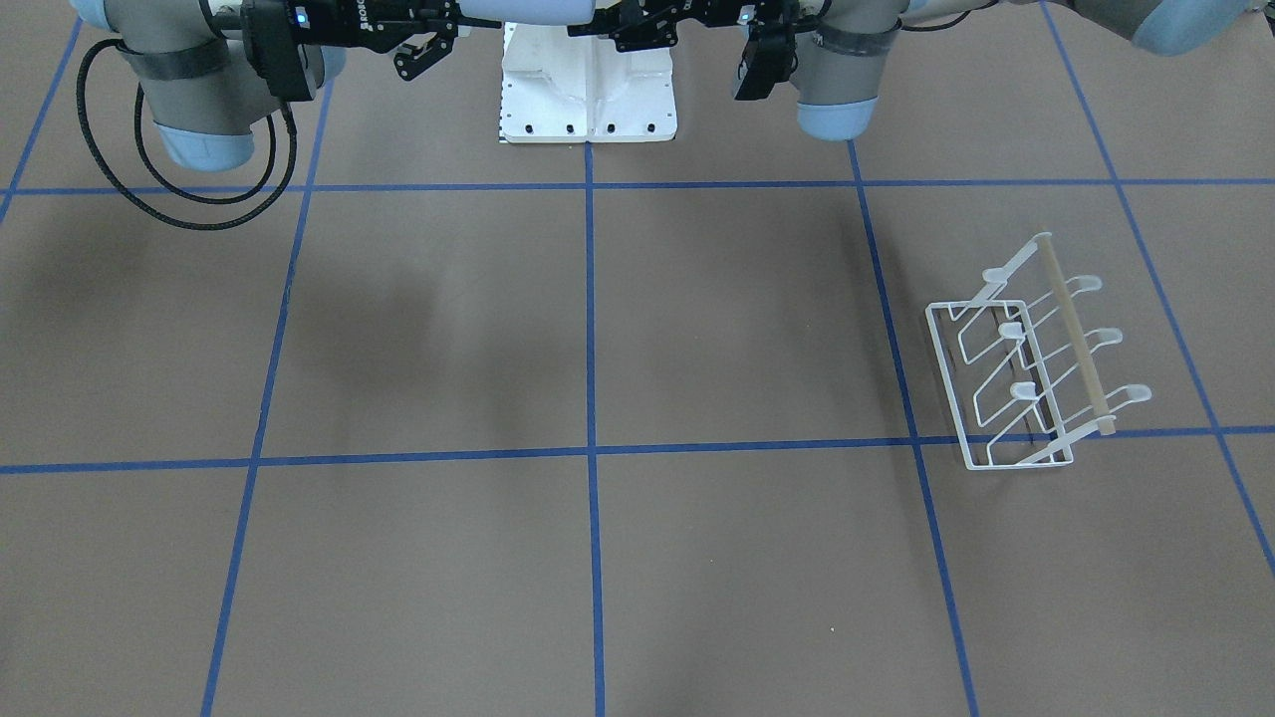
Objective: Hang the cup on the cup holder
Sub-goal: 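Close the left gripper on the cup's closed end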
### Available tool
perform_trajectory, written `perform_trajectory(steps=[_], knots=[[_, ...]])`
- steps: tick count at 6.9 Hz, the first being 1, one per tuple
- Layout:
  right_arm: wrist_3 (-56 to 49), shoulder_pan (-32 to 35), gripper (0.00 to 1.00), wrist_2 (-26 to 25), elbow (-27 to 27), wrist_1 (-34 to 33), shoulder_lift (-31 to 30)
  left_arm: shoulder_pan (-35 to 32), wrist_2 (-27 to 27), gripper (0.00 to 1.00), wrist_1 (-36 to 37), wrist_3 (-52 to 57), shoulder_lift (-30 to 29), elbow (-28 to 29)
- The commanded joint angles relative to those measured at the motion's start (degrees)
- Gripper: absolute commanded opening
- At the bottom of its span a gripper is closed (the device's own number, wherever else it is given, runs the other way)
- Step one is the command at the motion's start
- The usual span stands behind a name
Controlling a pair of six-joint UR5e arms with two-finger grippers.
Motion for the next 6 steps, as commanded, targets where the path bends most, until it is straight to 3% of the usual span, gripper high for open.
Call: perform_trajectory(steps=[1, 3, 4, 5, 6], knots=[[-0.1, 0.0, 0.0, 0.0, 0.0, 0.0, 0.0, 0.0, -0.1, 0.81, -0.1, 0.0, 0.0, -0.1], [-0.1, 0.0, 0.0, -0.4, -0.2, 0.0, 0.0, 0.0, -0.1, 0.81, -0.1, 0.0, 0.0, -0.4], [-0.1, 0.0, 0.0, -0.5, -0.2, 0.0, 0.1, 0.0, -0.1, 0.71, -0.1, -0.2, 0.0, -0.7], [0.1, 0.0, 0.59, -1.3, -0.4, 0.0, 0.1, 0.2, -0.2, 0.21, -0.1, -0.2, 0.4, -1.0], [0.1, 0.0, 1.0, -1.4, -0.4, 0.0, 0.1, 0.7, -0.2, 0.0, 0.0, 0.2, 0.7, -1.0]])
